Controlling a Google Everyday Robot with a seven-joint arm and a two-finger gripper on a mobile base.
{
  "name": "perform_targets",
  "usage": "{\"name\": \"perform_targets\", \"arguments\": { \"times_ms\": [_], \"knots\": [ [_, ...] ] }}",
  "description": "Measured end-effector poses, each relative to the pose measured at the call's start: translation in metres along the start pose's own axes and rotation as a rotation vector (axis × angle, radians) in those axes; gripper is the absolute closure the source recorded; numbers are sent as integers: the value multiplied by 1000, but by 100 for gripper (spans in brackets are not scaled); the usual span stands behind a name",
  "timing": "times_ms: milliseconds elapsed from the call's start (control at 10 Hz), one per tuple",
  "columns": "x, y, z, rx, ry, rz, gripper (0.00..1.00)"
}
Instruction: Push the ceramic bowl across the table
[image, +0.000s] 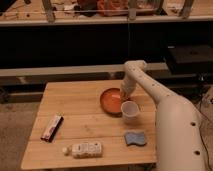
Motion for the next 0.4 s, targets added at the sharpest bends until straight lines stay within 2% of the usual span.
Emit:
{"name": "perform_targets", "arguments": {
  "times_ms": [200,400],
  "knots": [
    [8,16,-8,-3,14,35,100],
    [12,19,-10,-4,22,48,100]
  ]
}}
